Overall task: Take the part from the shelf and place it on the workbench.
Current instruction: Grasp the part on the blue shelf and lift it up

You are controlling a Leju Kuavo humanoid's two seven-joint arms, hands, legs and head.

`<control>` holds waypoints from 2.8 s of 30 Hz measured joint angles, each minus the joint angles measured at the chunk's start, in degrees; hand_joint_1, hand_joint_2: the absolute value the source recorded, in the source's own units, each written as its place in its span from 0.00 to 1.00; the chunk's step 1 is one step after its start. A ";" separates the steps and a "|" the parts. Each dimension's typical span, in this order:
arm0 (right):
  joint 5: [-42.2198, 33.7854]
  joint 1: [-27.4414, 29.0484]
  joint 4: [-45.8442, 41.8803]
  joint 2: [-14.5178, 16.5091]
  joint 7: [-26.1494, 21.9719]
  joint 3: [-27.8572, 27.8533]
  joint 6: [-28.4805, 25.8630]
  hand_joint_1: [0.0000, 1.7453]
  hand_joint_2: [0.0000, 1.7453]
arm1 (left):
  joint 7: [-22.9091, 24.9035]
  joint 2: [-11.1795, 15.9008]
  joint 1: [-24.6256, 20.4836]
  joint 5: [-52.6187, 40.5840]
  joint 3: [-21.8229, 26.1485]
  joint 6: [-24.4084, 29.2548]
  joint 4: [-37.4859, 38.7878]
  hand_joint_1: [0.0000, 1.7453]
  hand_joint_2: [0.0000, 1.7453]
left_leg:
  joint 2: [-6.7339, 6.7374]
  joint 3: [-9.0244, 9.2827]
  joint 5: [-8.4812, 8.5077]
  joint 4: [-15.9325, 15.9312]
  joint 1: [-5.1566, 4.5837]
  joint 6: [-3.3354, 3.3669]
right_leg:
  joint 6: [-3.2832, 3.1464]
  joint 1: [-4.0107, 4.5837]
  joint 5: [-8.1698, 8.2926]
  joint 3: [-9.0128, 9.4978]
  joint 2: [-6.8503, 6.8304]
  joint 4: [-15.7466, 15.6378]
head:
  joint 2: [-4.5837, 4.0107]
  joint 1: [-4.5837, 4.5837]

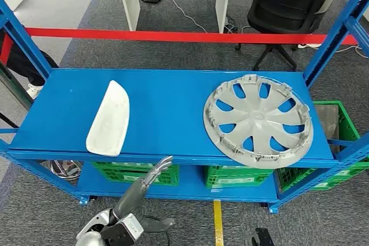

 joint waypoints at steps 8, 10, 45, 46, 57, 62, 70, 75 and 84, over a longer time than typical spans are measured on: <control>-0.87 0.88 0.05 0.56 0.54 -1.14 -2.07 0.00 0.00 | 0.57 -0.50 8.85 -20.68 6.84 20.67 -13.76 0.00 1.00 | 0.37 -0.03 -0.09 0.00 0.02 0.02 | 0.00 0.06 -0.01 -0.09 0.39 0.04 | 0.00 0.02; -0.92 1.59 0.08 0.93 0.54 -1.82 -2.51 0.00 0.00 | 4.45 0.08 11.58 -29.93 11.81 35.72 -20.41 0.00 1.00 | 0.29 -0.05 -0.11 0.00 0.02 0.04 | -0.01 0.06 -0.04 -0.13 0.24 0.03 | 0.00 -0.02; 2.01 1.85 0.09 2.12 0.64 -6.89 -2.27 0.00 0.00 | 11.45 1.56 15.96 -21.95 18.71 40.51 -23.16 0.00 1.00 | 0.27 -0.05 -0.07 0.01 0.00 0.03 | 0.01 0.01 -0.01 -0.08 0.21 0.03 | 0.00 0.00; 2.14 1.85 0.09 2.12 0.60 -7.06 -2.19 0.00 0.00 | 11.30 1.52 16.32 -21.10 19.58 40.08 -23.19 0.00 1.00 | 0.27 -0.05 -0.07 0.01 0.00 0.03 | 0.01 0.01 -0.01 -0.08 0.21 0.03 | 0.00 0.00; 4.03 1.83 0.09 2.14 0.52 -8.48 -1.50 0.00 0.00 | 11.22 -0.76 17.45 -21.13 29.18 35.85 -19.20 0.00 1.00 | 0.28 -0.05 -0.07 0.02 0.00 0.04 | 0.01 -0.01 0.00 -0.07 0.21 0.02 | 0.00 0.00; 4.85 1.81 0.09 2.16 0.52 -8.97 -1.34 0.00 0.00 | 10.42 -2.01 16.60 -19.98 33.10 33.34 -14.42 0.00 1.00 | 0.28 -0.04 -0.07 0.02 0.00 0.04 | 0.01 0.00 0.00 -0.07 0.22 0.02 | 0.00 0.00; 5.97 1.78 0.09 2.16 0.52 -9.52 -1.08 0.00 0.00 | 9.51 -4.10 14.50 -20.27 35.09 31.81 -7.84 0.00 1.00 | 0.28 -0.04 -0.07 0.02 0.00 0.04 | 0.01 0.00 0.00 -0.07 0.21 0.02 | 0.00 0.01; 6.48 1.77 0.09 2.16 0.42 -9.93 -1.02 0.00 0.00 | 9.19 -4.85 13.30 -20.28 35.29 31.42 -4.69 0.00 1.00 | 0.28 -0.04 -0.07 0.02 0.00 0.04 | 0.02 -0.01 0.00 -0.07 0.21 0.02 | 0.00 0.01; 7.60 1.74 0.09 2.16 0.34 -10.01 -0.81 0.00 0.00 | 9.10 -5.12 11.30 -21.75 35.03 31.07 -1.22 0.00 1.00 | 0.28 -0.04 -0.06 0.02 0.00 0.04 | 0.01 0.00 0.00 -0.09 0.21 0.02 | 0.00 -0.01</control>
